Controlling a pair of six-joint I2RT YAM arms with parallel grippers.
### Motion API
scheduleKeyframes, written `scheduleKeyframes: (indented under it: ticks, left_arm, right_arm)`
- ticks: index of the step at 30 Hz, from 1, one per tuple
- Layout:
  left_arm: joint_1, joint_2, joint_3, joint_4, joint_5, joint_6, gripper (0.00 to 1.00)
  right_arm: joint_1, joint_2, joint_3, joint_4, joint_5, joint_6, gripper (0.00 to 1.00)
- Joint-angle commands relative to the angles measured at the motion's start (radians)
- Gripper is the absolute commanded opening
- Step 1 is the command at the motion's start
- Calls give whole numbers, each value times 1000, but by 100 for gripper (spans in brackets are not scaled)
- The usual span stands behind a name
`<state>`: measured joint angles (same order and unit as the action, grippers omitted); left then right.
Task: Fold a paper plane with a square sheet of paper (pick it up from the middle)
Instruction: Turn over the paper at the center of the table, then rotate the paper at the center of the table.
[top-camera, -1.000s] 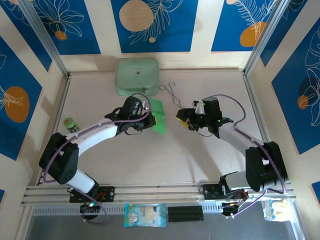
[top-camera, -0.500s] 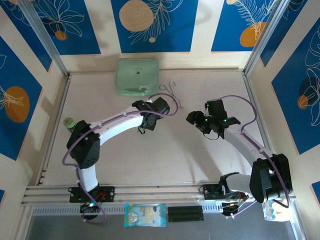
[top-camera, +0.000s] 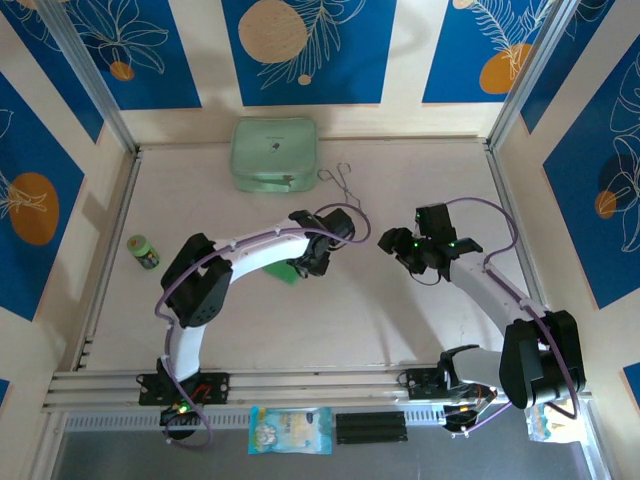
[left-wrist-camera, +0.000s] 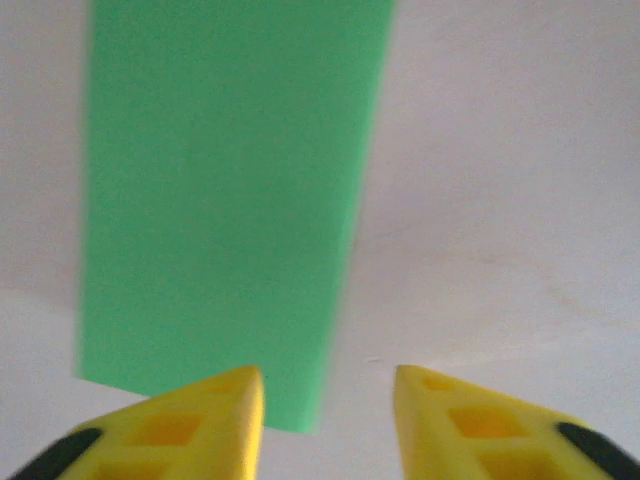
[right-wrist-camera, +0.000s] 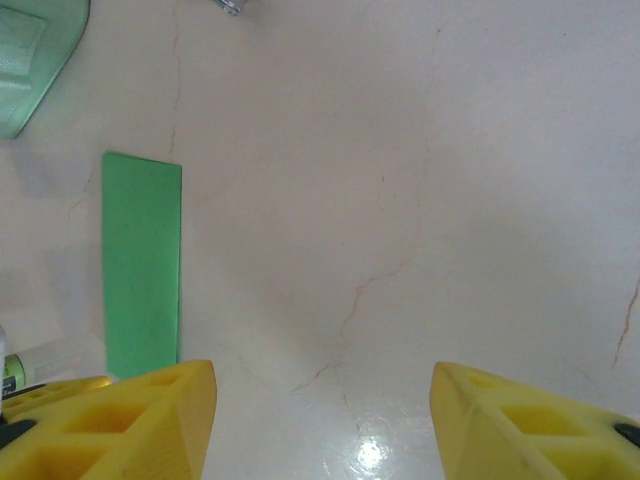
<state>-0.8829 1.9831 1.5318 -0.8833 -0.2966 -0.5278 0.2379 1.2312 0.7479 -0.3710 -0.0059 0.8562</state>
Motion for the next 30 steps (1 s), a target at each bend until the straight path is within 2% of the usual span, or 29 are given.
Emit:
scheduleKeyframes:
  ticks: [1,4,7,11,18,24,30]
  left_arm:
    - [28,-74,-48,96,206,-20,50]
    - [74,-154,-127,201,328,-40,58]
    - [133,-240,-212,289,380,-67,65]
    - [237,-356,-347,362,372,-109,74]
    - [436,-576,-586,455,355,-181,90]
    - [520,-676,-680,466,353,-195,97]
    - [540,-685,-702,481,375,-198,98]
  right_arm:
    - [-4,-15,-15,-2,-10,10,59]
    - [12,-1,-16,27,-43,9,59]
    - [63,41,0,68,-83,4,58]
    - [196,156,76,115,-112,-2,56]
    - [419,466,317,171,-179,7,47]
    - [500,689,500,146,-209,11,43]
    - [520,826,604,94,-267,-28,43]
